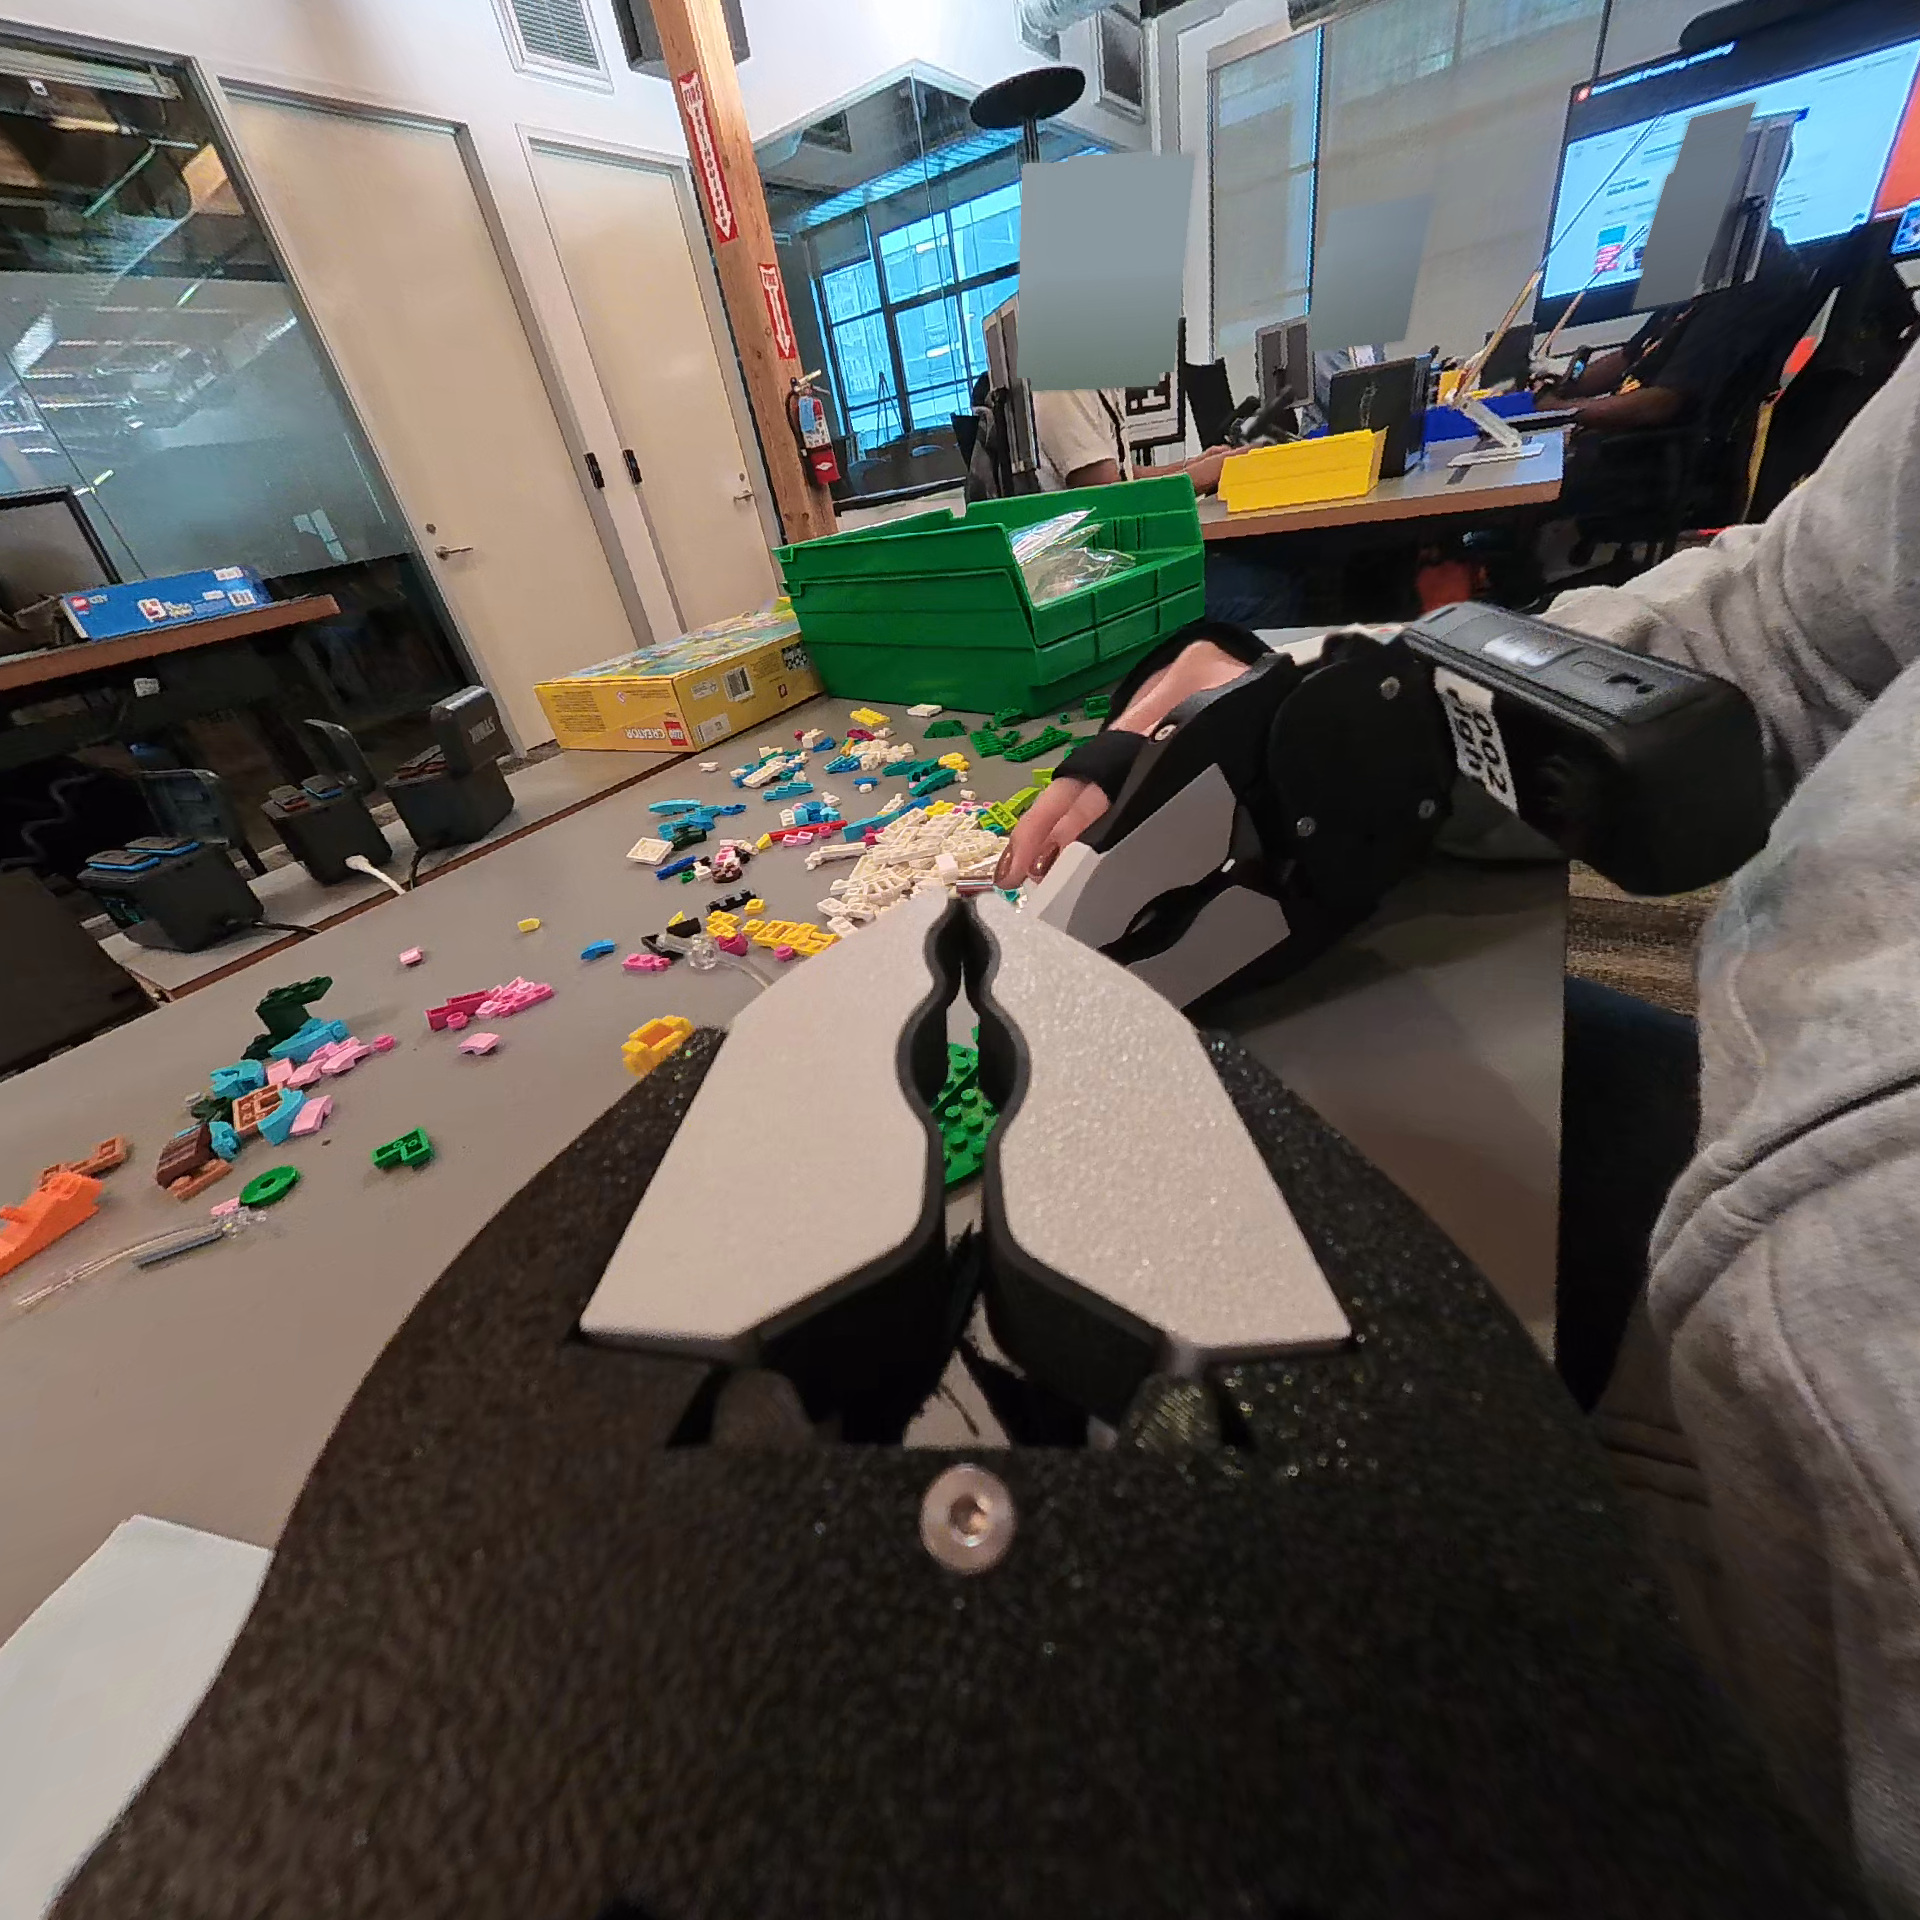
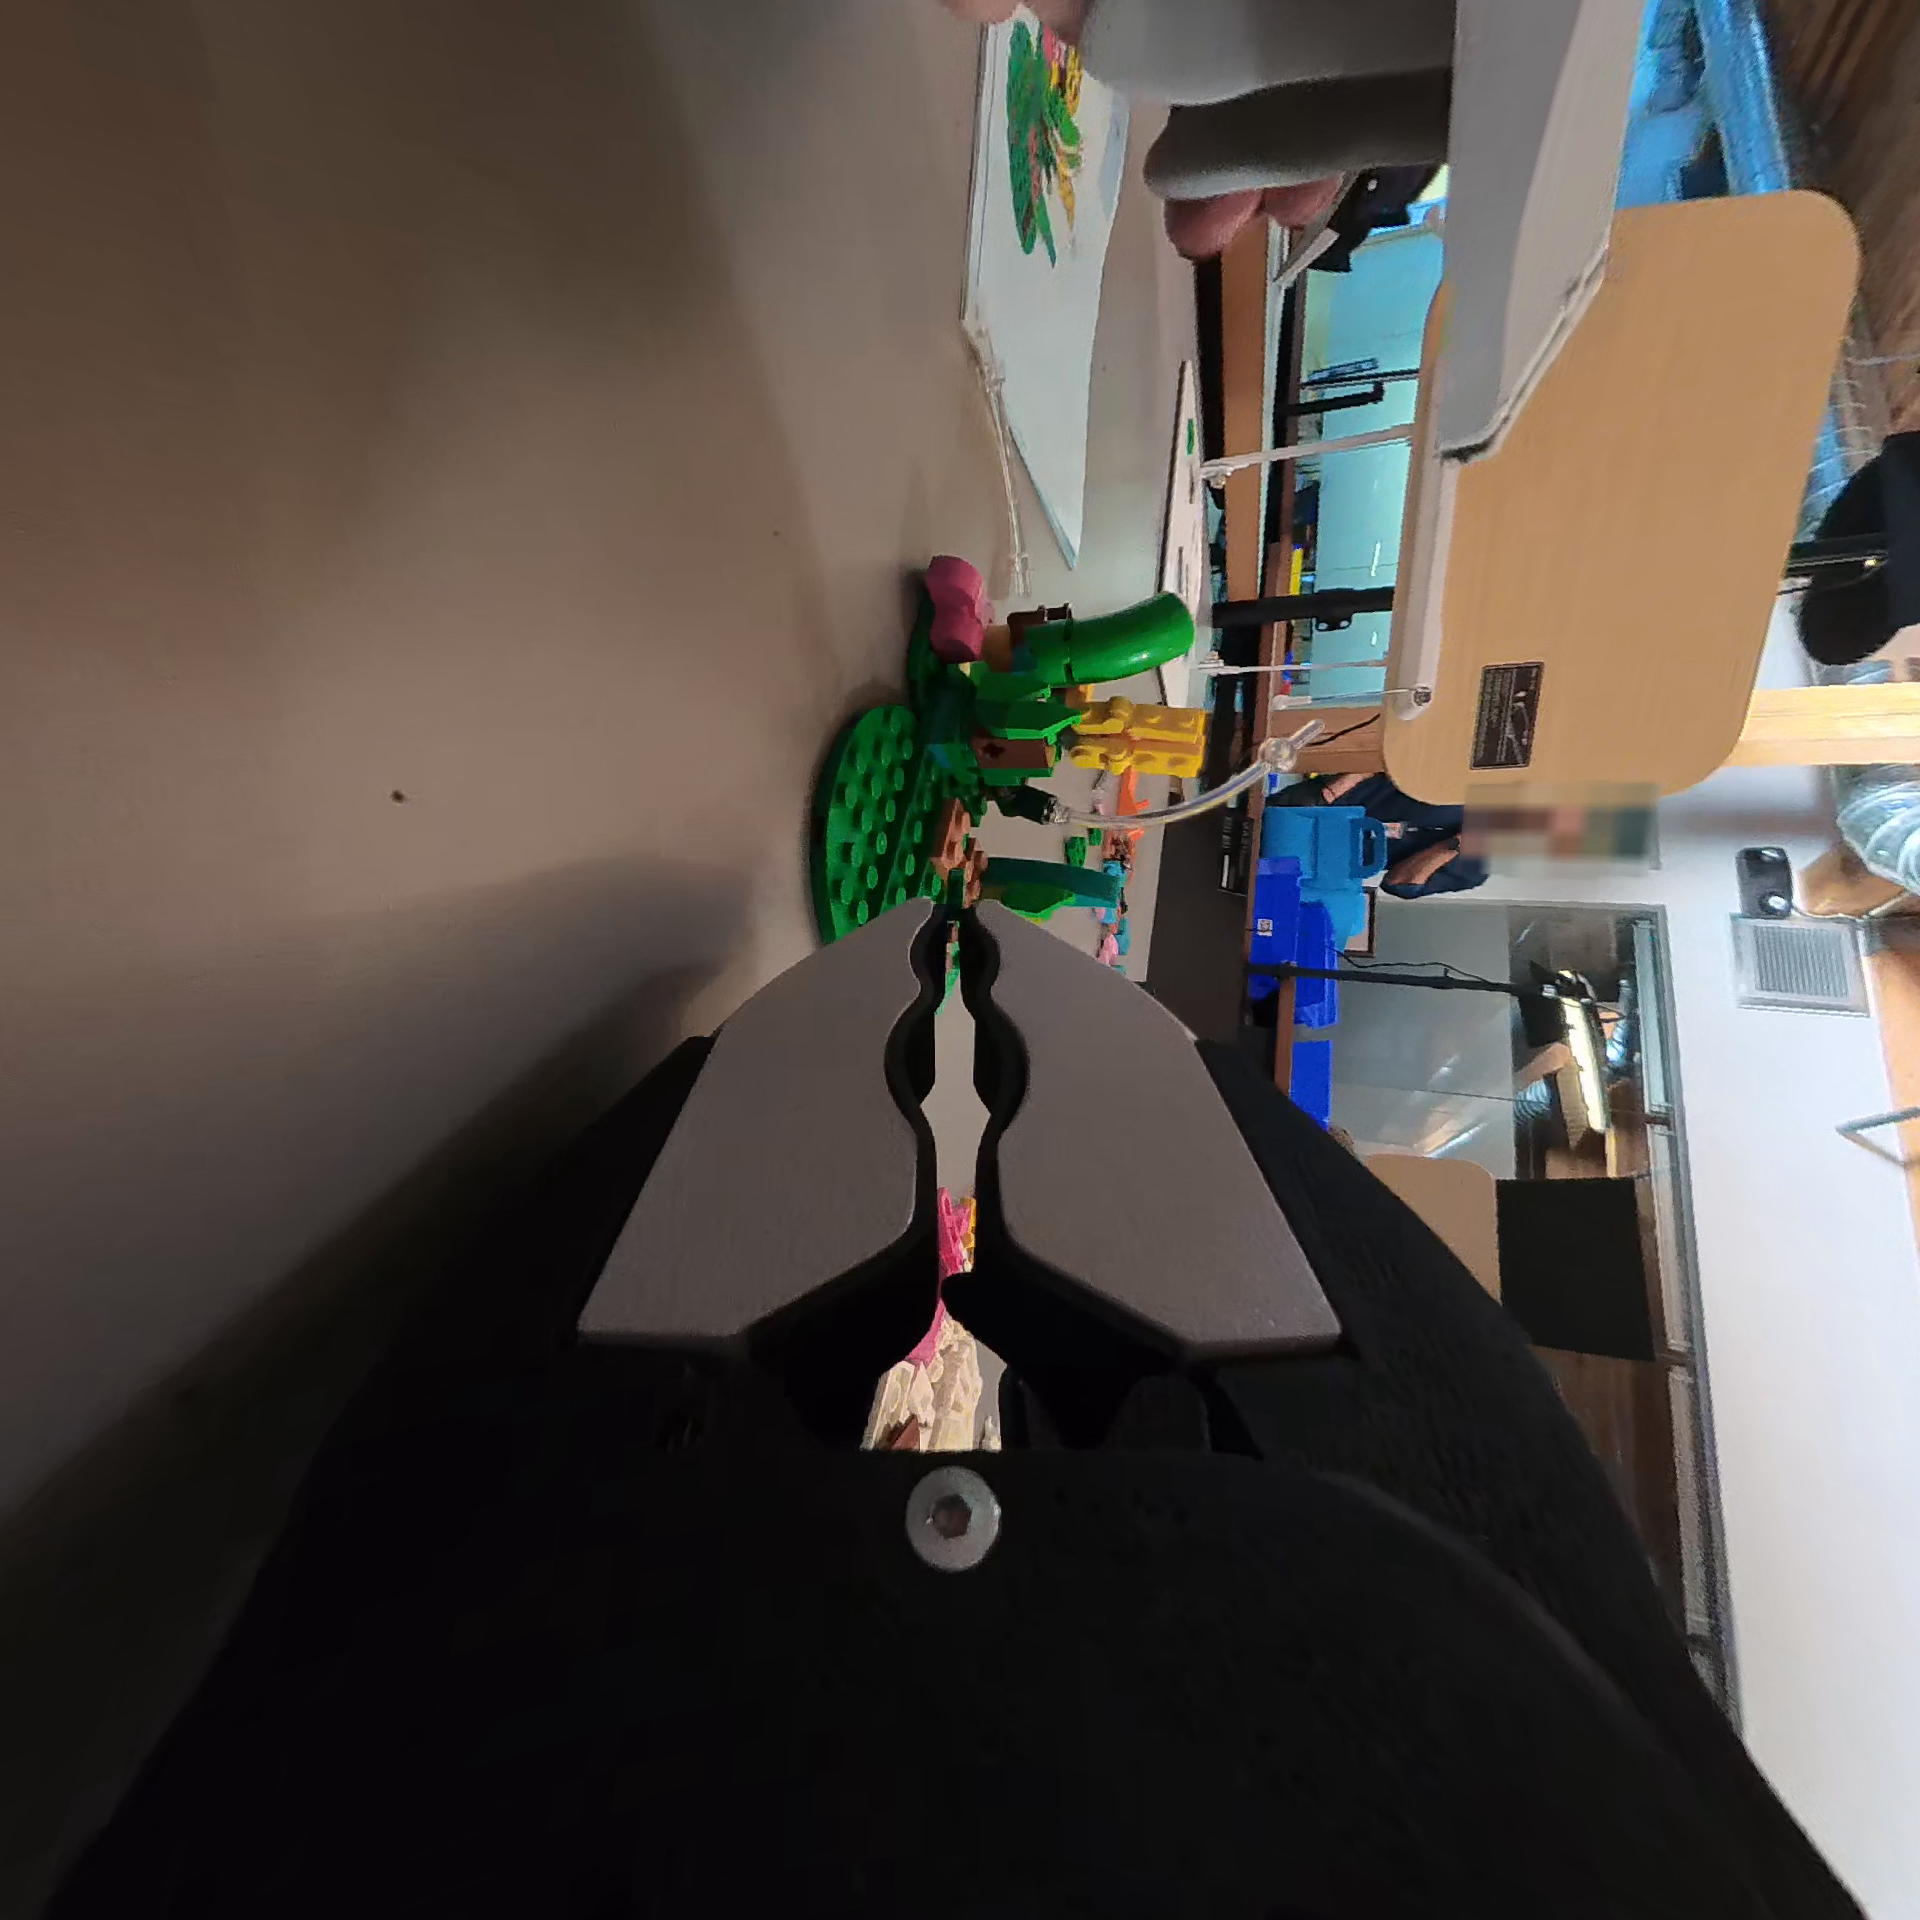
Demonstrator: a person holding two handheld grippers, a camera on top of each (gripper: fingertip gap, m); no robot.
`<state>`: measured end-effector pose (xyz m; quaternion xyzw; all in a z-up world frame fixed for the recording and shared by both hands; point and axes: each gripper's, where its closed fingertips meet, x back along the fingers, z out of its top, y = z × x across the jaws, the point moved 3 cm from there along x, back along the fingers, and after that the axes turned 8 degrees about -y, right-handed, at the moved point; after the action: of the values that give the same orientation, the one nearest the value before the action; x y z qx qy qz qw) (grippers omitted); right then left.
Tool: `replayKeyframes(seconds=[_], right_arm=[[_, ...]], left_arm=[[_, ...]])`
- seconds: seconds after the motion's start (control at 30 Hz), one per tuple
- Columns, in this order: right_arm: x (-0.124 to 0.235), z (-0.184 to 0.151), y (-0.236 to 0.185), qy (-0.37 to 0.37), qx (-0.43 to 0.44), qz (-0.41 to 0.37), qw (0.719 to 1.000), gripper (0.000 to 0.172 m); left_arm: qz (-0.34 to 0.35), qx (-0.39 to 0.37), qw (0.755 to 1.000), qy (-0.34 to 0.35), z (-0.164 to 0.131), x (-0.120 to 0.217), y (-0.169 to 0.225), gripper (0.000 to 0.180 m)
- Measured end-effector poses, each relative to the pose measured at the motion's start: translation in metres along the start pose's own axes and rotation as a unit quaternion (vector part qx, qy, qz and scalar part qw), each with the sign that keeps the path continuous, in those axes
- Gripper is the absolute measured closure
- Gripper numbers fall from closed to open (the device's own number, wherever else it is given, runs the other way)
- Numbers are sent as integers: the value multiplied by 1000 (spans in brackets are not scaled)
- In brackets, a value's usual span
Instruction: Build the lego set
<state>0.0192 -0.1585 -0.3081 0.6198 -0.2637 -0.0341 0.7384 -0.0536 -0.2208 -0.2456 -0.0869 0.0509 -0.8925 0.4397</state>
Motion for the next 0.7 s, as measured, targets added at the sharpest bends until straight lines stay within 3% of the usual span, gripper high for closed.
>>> replayKeyframes(seconds=[0.3, 0.43, 0.57, 0.63, 0.7], right_arm=[[-2, -1, -5, 3, 31, 56, 998, 171], [5, 12, 0, 52, 24, 61, 997, 171], [15, 23, -11, 103, 24, 121, 987, 172], [16, 23, -16, 105, 49, 140, 983, 171], [17, 25, -21, 112, 61, 164, 978, 171]], left_arm=[[3, 6, 1000, -10, -1, -2, -1, 180], [-34, 17, 997, -65, -11, -10, 3, 180], [-54, 52, 992, -106, -19, -12, 2, 180], [-101, 93, 978, -156, -27, -15, 9, 180], [-182, 136, 938, -261, -41, -16, 28, 180]])
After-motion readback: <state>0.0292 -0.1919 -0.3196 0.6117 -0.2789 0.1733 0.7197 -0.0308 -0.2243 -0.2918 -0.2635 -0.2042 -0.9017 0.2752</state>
